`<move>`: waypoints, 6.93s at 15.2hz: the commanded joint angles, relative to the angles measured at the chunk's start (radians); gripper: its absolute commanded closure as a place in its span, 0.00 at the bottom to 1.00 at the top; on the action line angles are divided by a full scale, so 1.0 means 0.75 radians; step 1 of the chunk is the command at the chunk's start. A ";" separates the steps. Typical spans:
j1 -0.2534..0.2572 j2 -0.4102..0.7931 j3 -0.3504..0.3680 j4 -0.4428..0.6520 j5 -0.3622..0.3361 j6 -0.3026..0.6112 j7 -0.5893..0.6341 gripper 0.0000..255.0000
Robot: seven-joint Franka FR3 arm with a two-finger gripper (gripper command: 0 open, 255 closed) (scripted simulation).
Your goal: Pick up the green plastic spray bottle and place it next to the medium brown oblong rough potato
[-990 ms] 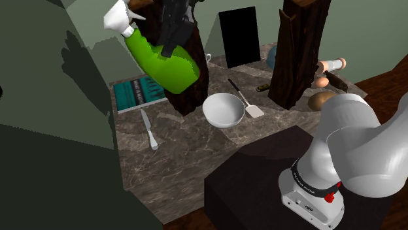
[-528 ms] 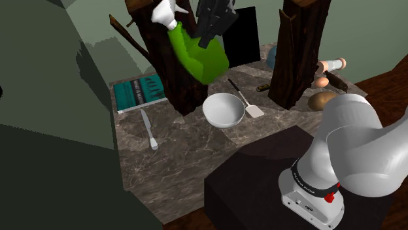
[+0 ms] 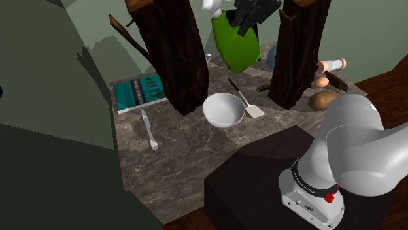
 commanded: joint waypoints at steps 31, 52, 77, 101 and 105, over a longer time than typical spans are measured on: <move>-0.288 0.181 -0.384 0.495 -0.014 -0.471 -0.670 0.00; -0.308 0.155 -0.360 0.406 -0.017 -0.410 -0.666 1.00; 0.186 0.928 -0.159 0.126 -0.363 -0.124 -1.076 0.00; 0.253 1.136 -0.104 -0.114 -0.482 0.139 -1.120 1.00; 0.253 1.136 -0.104 -0.114 -0.482 0.139 -1.121 1.00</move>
